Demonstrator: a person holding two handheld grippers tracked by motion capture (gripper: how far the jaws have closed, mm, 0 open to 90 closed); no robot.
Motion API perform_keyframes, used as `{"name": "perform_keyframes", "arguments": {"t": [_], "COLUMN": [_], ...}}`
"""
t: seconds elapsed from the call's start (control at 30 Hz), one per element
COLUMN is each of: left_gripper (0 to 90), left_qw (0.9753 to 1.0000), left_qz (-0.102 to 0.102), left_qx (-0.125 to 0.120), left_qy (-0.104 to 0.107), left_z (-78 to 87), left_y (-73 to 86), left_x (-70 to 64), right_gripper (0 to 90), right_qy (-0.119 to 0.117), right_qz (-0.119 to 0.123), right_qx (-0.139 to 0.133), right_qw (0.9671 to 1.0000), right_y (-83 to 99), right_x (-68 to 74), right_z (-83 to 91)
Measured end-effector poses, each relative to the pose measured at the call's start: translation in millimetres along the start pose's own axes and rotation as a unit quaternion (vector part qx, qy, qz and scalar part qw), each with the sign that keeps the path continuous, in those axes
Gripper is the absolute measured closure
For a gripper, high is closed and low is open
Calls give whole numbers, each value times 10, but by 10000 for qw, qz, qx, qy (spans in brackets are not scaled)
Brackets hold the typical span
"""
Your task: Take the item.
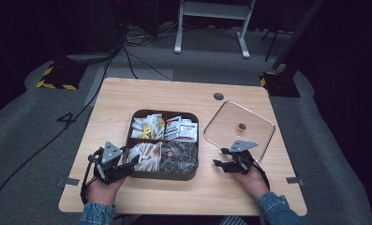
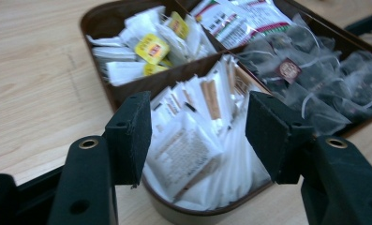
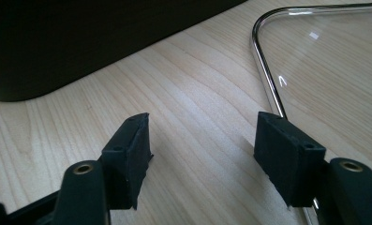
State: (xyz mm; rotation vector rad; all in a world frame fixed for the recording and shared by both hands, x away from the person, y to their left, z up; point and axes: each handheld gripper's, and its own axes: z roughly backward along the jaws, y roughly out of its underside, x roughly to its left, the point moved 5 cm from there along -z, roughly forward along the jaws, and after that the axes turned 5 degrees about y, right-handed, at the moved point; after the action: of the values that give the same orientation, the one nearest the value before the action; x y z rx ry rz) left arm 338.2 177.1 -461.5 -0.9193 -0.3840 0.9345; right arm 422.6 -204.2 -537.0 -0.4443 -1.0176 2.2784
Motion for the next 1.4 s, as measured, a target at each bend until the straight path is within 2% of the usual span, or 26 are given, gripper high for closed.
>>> {"name": "perform_keyframes", "arguments": {"t": [0.1, 0.2, 0.27, 0.37, 0.4, 0.43, 0.47, 0.53, 0.63, 0.67, 0.7, 0.73, 0.77, 0.8, 0.87, 1.03, 1.1, 1.13, 1.17, 1.2, 1.33, 1.37, 1.4], "left_gripper": [418, 418, 419, 435, 446, 454, 460, 479, 520, 548, 574, 596, 619, 631, 657, 678, 688, 698, 715, 730, 849, 855, 859], "left_qw": [9993, 9986, 9982, 9976, 9976, 9972, 9972, 9956, 9945, 9945, 9938, 9938, 9936, 9936, 9920, 9909, 9864, 9864, 9838, 9832, 9831, 9844, 9846], "left_qz": [-107, -195, -182, -162, -162, -121, -121, -137, -121, -121, -138, -138, -146, -146, -161, -67, -243, -243, -308, -305, -224, -187, -180], "left_qx": [248, 440, 526, 678, 678, 735, 735, 891, 978, 978, 1011, 1011, 948, 948, 883, 1008, 1283, 1283, 1408, 1448, 1442, 1372, 1350], "left_qy": [269, 214, 210, 27, 27, -87, -87, -250, -346, -346, -452, -452, -589, -589, -884, -892, -997, -997, -1065, -1066, -1110, -1088, -1095], "left_z": [-93, -159, -190, -243, -243, -267, -267, -308, -333, -333, -325, -325, -296, -296, -224, -239, -302, -302, -331, -336, -313, -291, -284], "left_y": [26, 37, 46, 61, 61, 64, 64, 78, 81, 81, 82, 82, 73, 73, 58, 89, 122, 122, 139, 144, 144, 130, 126], "left_x": [-78, -112, -116, -95, -95, -82, -82, -56, -31, -31, -14, -14, 5, 5, 59, 85, 59, 59, 59, 67, 96, 109, 110], "right_gripper": [359, 359, 359, 357, 356, 356, 356, 356, 356, 356, 356, 356, 356, 356, 355, 356, 356, 356, 356, 355, 356, 356, 355], "right_qy": [-3, -4, -4, -4, -5, -5, -5, -6, -10, -10, -17, -17, -21, -21, -22, -22, -23, -23, -23, -24, -23, -23, -23], "right_qz": [0, 1, 0, 12, 16, 15, 15, 16, 29, 29, 36, 36, 37, 37, 35, 35, 33, 33, 34, 35, 35, 35, 35], "right_qx": [1, 0, 0, 3, 2, 2, 2, 0, 2, 2, 2, 2, 2, 2, 2, 2, 3, 3, 3, 3, 3, 3, 2], "right_qw": [10000, 10000, 10000, 10000, 10000, 10000, 10000, 10000, 10000, 10000, 10000, 10000, 10000, 10000, 10000, 10000, 10000, 10000, 10000, 10000, 10000, 10000, 10000], "right_y": [-1, -1, -1, 0, 0, 0, 0, 0, 1, 1, 4, 4, 5, 5, 5, 5, 5, 5, 5, 5, 5, 5, 5], "right_x": [-1, -1, 0, 1, 2, 2, 2, 2, 4, 4, 7, 7, 8, 8, 8, 8, 8, 8, 8, 8, 8, 8, 8], "right_z": [-1, -1, -1, 0, 0, 0, 0, 0, 2, 2, 5, 5, 6, 6, 7, 6, 7, 7, 7, 7, 7, 7, 6]}}
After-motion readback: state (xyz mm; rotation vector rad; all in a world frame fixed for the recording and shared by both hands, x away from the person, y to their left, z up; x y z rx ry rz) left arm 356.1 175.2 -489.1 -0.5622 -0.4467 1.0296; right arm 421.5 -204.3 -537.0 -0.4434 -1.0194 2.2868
